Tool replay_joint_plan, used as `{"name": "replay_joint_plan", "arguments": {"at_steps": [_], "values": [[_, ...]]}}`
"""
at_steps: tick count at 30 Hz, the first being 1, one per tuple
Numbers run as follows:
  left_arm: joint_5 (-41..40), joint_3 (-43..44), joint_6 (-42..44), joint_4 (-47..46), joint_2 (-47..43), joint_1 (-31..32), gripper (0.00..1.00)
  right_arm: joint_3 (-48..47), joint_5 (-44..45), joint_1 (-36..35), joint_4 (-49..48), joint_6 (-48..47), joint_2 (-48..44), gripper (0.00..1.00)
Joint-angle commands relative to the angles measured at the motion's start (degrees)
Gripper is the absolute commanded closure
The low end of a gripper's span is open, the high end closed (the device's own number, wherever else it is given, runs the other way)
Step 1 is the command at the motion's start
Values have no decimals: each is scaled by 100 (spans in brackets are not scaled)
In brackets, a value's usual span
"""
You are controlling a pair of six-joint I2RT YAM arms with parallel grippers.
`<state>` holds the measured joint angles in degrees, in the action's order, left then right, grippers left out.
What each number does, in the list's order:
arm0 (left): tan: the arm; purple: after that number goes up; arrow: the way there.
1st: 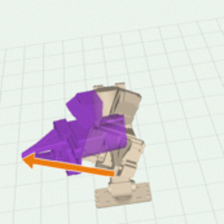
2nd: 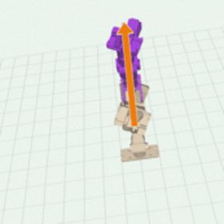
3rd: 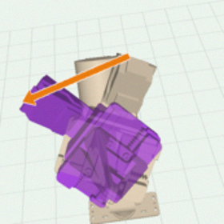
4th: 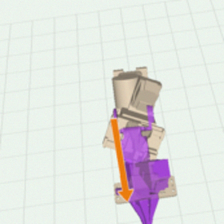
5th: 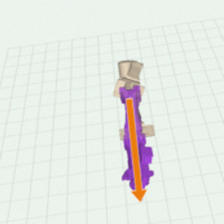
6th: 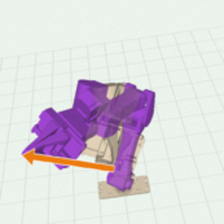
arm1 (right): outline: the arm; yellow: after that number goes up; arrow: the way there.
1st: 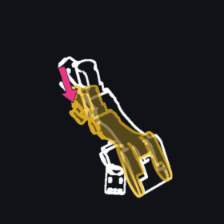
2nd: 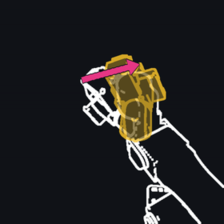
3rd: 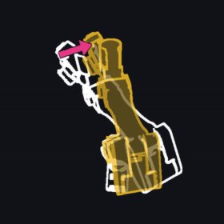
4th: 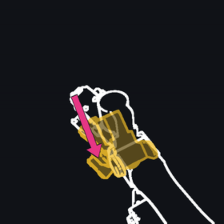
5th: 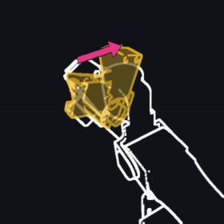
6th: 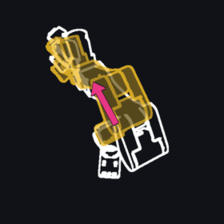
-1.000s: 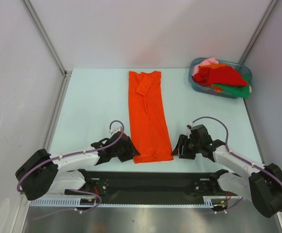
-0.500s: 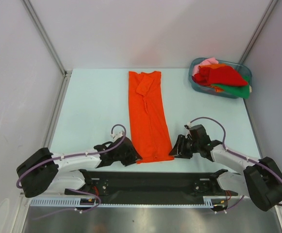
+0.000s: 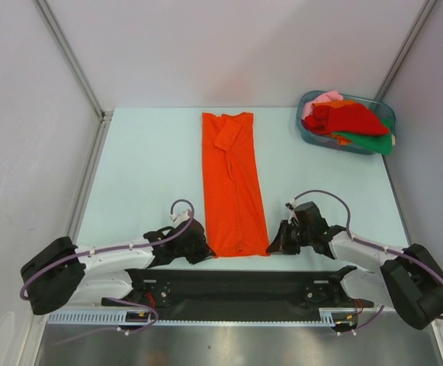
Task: Fold and stack the t-shirts
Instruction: Fold the tshirt
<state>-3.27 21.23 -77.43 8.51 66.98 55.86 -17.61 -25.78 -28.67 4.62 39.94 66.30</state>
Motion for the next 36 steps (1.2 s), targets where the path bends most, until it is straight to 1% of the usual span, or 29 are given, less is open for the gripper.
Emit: {"name": "replay_joint_plan", "arguments": {"at_steps": [1, 3, 4, 6, 10, 13, 16, 18, 19, 21, 22, 23, 24, 26, 27, 28, 30, 31, 32, 33, 34, 35, 36], "values": [[-323, -329, 175, 765, -394, 57, 100, 248, 98, -586, -84, 276, -222, 100], [-341, -497, 158, 810, -632, 57, 100, 493, 450, -1086, -146, 742, -581, 100], [-324, -663, 175, 819, -851, 57, 100, 565, 555, -1210, -189, 900, -705, 100], [-306, -787, 158, 819, -1002, 57, 100, 714, 819, -1412, -225, 1182, -977, 100], [-236, -981, 237, 818, -1336, 75, 100, 750, 1013, -1475, 169, 1261, -1557, 100], [-236, -1121, 254, 819, -1652, 101, 100, 767, 1075, -1467, 302, 1218, -1717, 100], [-218, -1148, 342, 836, -1872, 101, 100, 768, 988, -1467, 198, 1244, -1779, 100], [-236, -1078, 534, 836, -1960, 110, 100, 645, 899, -1458, 197, 1209, -1726, 100], [-253, -903, 605, 854, -1952, 110, 100, 549, 891, -1423, 232, 1096, -1717, 100], [-375, -639, 702, 976, -1873, 110, 100, 234, 838, -1195, 293, 937, -1612, 100], [-394, -403, 738, 977, -1725, 75, 100, 109, 786, -1072, 346, 849, -1516, 100], [-394, -270, 816, 977, -1636, 14, 100, -31, 663, -732, 390, 570, -1385, 100], [-403, -130, 1035, 985, -1549, -74, 100, -346, 540, -554, 390, 428, -1053, 100], [-315, 292, 1255, 1012, -1250, -495, 100, -698, 198, -185, 338, -1, -673, 100], [-280, 415, 1457, 1003, -1171, -662, 100, -883, 135, 43, 277, -135, -201, 100], [-175, 617, 1554, 942, -1091, -1038, 100, -1329, 100, 124, 163, -258, 56, 100], [79, 785, 1957, 601, -732, -1522, 100, -1840, -49, 334, 153, -592, 714, 100], [272, 1064, 2108, 555, -565, -1995, 100, -2408, -111, 379, 144, -663, 1353, 100], [274, 1267, 2274, 538, -102, -2191, 100, -2667, -138, 431, 162, -724, 1629, 100], [465, 1487, 2641, 494, 129, -2376, 100, -2974, -138, 475, 188, -838, 1892, 100], [641, 1985, 2802, 493, 436, -2673, 100, -3220, -129, 563, 240, -883, 2400, 100], [721, 2242, 2960, 502, 700, -2789, 100, -3710, -129, 590, 284, -927, 2614, 100], [766, 2497, 3205, 511, 1216, -2886, 100, -3924, -129, 634, 363, -997, 2851, 100]]}}
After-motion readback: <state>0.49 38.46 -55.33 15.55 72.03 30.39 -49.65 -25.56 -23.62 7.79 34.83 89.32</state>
